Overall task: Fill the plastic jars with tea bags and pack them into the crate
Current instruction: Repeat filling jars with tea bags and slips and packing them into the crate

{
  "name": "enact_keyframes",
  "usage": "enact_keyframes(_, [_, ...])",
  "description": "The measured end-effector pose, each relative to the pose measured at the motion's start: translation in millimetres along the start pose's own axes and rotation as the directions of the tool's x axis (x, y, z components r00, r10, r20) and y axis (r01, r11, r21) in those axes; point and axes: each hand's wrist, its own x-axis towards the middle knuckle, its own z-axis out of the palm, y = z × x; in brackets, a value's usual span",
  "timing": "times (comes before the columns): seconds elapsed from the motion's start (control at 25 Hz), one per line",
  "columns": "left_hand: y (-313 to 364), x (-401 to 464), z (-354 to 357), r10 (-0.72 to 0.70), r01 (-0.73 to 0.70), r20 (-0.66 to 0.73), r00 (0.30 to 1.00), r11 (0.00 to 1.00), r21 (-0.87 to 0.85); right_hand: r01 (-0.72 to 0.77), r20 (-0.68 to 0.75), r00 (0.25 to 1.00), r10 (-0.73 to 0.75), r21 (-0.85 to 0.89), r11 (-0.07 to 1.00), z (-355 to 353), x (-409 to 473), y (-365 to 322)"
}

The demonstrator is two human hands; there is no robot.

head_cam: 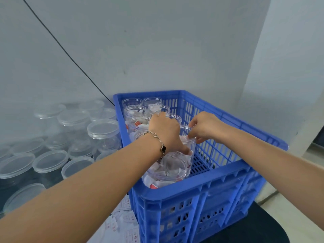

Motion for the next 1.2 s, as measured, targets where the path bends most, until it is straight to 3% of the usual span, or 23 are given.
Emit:
enact_keyframes(0.16, [0.0, 0.6, 2.1, 0.017, -0.017, -0.013, 1.0, 0.999, 0.039, 0.005, 0.021, 1.0, -0.005, -0.024, 1.0, 4.9, -1.5, 0.3])
enact_keyframes(0.48, [-12.5, 3.5, -14.2, -0.006, 0.002, 0.12, 0.993, 0.999, 0.034, -0.037, 0.005, 0.999, 0.037, 0.011, 0.999, 2.2, 2.3, 7.7])
enact_keyframes(0.68, [-17.1, 0.3, -16.5, 0.006, -0.008, 0.075, 0.997, 1.0, 0.028, -0.032, -0.007, 0.999, 0.032, 0.019, 0.999, 1.1, 2.5, 8.8])
enact_keyframes(0.8, [-31.4, -2.5, -30.3, -0.024, 0.024, 0.013, 1.0, 0.999, -0.034, 0.066, -0.154, 0.985, -0.078, -0.083, 0.994, -7.4, -1.3, -3.2])
enact_keyframes(0.92, [-61.4, -15.2, -50.2, -0.133, 0.127, -0.025, 0.991, 0.98, -0.151, 0.26, -0.286, 0.917, -0.279, -0.101, 0.96, -16.6, -13.5, -34.7])
enact_keyframes(1.04, [-95.6, -42.4, -67.4, -0.237, 0.23, -0.049, 0.97, 0.966, -0.117, 0.428, -0.279, 0.853, -0.441, -0.111, 0.897, -10.2, -33.1, -81.8])
enact_keyframes(1.2, [-151.1, -97.5, -83.6, -0.386, 0.385, -0.016, 0.922, 0.921, -0.059, 0.564, -0.163, 0.801, -0.576, -0.114, 0.818, 20.3, -61.6, -152.1])
